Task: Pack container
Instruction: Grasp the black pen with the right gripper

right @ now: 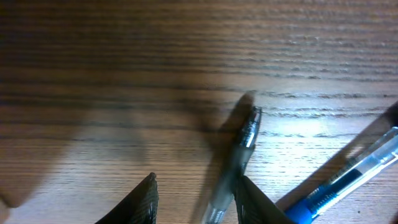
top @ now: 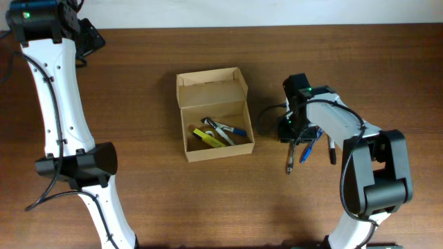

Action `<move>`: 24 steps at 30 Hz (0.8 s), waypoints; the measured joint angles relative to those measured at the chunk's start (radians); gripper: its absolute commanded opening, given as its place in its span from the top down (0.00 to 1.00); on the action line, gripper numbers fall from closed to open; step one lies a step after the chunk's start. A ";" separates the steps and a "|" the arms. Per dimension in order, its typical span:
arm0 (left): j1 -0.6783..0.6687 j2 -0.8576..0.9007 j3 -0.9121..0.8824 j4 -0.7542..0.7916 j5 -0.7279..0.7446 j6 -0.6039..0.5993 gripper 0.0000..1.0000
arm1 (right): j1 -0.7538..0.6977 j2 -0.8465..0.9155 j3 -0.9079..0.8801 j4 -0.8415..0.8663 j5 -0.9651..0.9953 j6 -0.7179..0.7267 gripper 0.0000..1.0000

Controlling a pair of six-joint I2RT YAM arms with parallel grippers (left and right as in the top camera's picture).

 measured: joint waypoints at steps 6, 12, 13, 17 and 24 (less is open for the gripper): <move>0.000 0.000 0.000 0.000 0.000 0.000 0.00 | -0.006 -0.002 -0.042 0.027 -0.004 0.000 0.60; 0.000 0.000 0.000 0.000 0.000 0.000 0.00 | -0.006 -0.008 -0.058 0.043 -0.002 0.006 0.72; 0.000 0.000 0.000 0.000 0.000 0.000 0.00 | -0.006 -0.010 -0.060 0.044 -0.001 0.009 0.86; 0.000 0.000 0.000 0.000 0.000 0.000 0.00 | -0.006 -0.013 -0.062 0.057 -0.001 0.015 0.96; 0.000 0.000 0.000 0.000 0.000 0.000 0.00 | -0.006 -0.014 -0.055 0.060 -0.004 0.000 0.96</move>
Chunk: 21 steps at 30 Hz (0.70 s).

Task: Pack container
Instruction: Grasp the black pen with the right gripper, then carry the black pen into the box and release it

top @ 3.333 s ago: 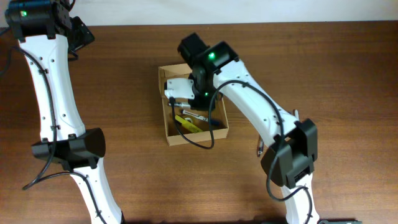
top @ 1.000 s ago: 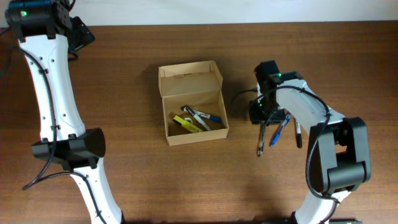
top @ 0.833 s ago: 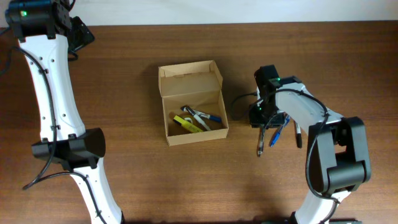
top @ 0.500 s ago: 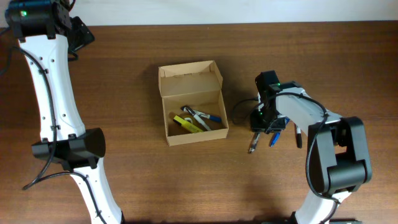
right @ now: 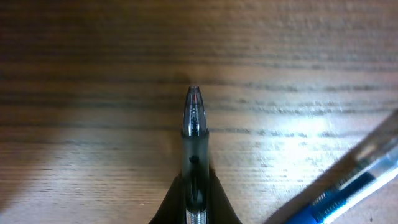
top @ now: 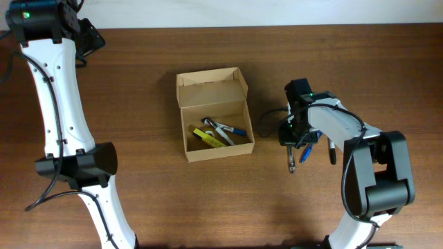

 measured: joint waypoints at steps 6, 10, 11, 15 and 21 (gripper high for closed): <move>0.000 0.000 0.000 0.000 0.000 0.000 0.00 | 0.000 -0.024 0.223 -0.132 -0.008 -0.098 0.96; 0.000 0.000 0.000 0.000 0.000 0.000 0.00 | 0.008 -0.083 0.517 -0.252 -0.011 -0.196 0.96; 0.000 0.000 0.000 0.000 0.000 0.000 0.00 | 0.013 -0.094 0.580 -0.283 -0.012 -0.220 0.96; 0.000 0.000 0.000 0.000 0.000 0.000 0.00 | 0.079 -0.145 0.821 -0.357 -0.012 -0.377 0.96; 0.000 0.000 0.000 0.000 0.000 0.000 0.00 | 0.288 -0.161 0.899 -0.450 -0.018 -0.758 0.96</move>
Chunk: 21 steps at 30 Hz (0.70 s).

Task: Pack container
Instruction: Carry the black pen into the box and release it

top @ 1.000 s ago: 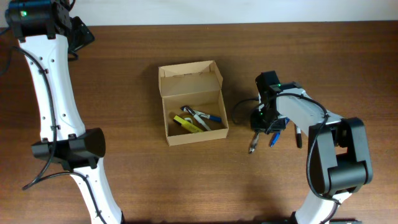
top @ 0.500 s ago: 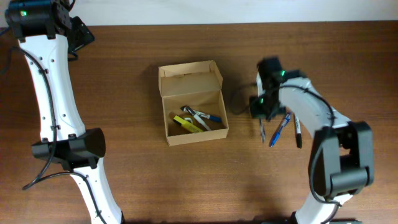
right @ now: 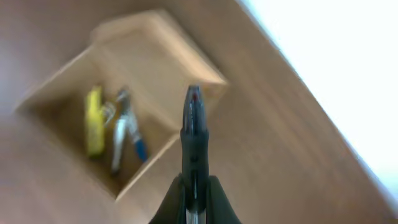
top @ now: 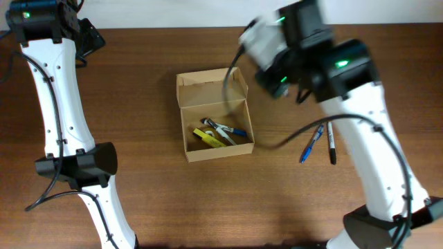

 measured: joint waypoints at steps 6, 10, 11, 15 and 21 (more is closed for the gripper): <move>0.000 0.000 0.000 0.000 0.000 0.000 0.00 | 0.153 0.081 -0.023 -0.032 -0.005 -0.314 0.96; 0.000 0.000 0.000 0.000 0.000 0.000 0.00 | 0.180 0.172 -0.028 -0.030 -0.018 -0.434 0.96; 0.000 0.000 0.000 0.000 0.000 0.000 0.00 | 0.180 0.196 -0.028 -0.029 -0.021 -0.456 0.96; 0.000 0.000 0.000 0.000 0.000 0.000 0.00 | 0.180 0.295 -0.029 -0.020 -0.037 -0.506 0.96; 0.000 0.000 0.000 0.000 0.000 0.000 0.00 | 0.180 0.429 -0.034 -0.012 -0.089 -0.532 0.96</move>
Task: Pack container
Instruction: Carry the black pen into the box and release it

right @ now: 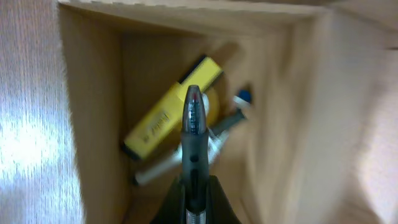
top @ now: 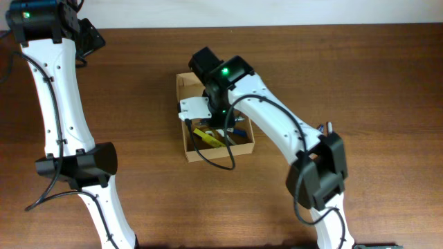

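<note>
The open cardboard box point(top: 181, 131) stands mid-table. My right gripper point(top: 220, 117) hangs over its inside, shut on a dark grey pen point(right: 193, 137) with a red tip that points down into the box. Below the pen lie a yellow highlighter point(right: 163, 124) and a white pen with a blue cap point(right: 241, 98). In the right wrist view the gripper point(right: 193, 182) clamps the pen's barrel, and the box wall point(right: 93, 93) rises on the left. My left arm reaches to the table's far left corner, where its gripper point(top: 90, 38) is too small to read.
Right of the box, loose pens point(top: 323, 127) on the wooden table show only as tips behind my right arm. The left arm's white links point(top: 59, 104) run down the left side. The box's flap point(top: 208, 77) stands open at the far side.
My right gripper, still holding the pen, was high up beside the box's far right corner. Now it is low over the box's inside, with the contents close below the pen tip.
My right gripper stood open around a grey pen on the table right of the box, beside a blue pen. Then it was shut on that pen. Later it held the pen high near the box, and now holds it over the box's inside.
</note>
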Action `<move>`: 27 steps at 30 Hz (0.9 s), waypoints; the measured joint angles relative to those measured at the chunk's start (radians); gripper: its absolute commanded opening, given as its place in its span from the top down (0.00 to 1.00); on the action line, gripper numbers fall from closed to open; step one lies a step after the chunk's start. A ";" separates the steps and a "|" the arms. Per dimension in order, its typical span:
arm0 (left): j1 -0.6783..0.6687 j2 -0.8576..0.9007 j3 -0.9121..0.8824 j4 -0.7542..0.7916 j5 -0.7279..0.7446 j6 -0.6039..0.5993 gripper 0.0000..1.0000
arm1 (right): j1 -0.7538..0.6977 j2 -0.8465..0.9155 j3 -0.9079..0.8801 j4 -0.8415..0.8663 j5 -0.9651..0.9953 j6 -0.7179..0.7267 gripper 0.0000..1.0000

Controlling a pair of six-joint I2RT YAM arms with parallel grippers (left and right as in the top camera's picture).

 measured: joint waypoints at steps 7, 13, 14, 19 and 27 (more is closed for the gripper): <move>0.000 0.000 0.000 0.000 0.000 0.000 0.00 | 0.000 0.090 0.000 0.002 -0.055 0.027 0.58; 0.000 0.000 0.000 0.000 0.000 0.000 0.00 | 0.000 0.116 0.000 0.003 -0.060 0.109 0.59; 0.000 0.000 0.000 0.000 0.000 0.000 0.00 | 0.000 0.116 0.001 0.002 -0.040 0.134 0.59; 0.000 0.000 0.000 0.000 0.000 0.000 0.00 | 0.000 0.104 0.052 -0.033 0.054 0.256 0.66; 0.000 0.000 0.000 0.000 0.000 0.000 0.00 | -0.052 -0.215 0.088 0.039 0.241 0.478 0.59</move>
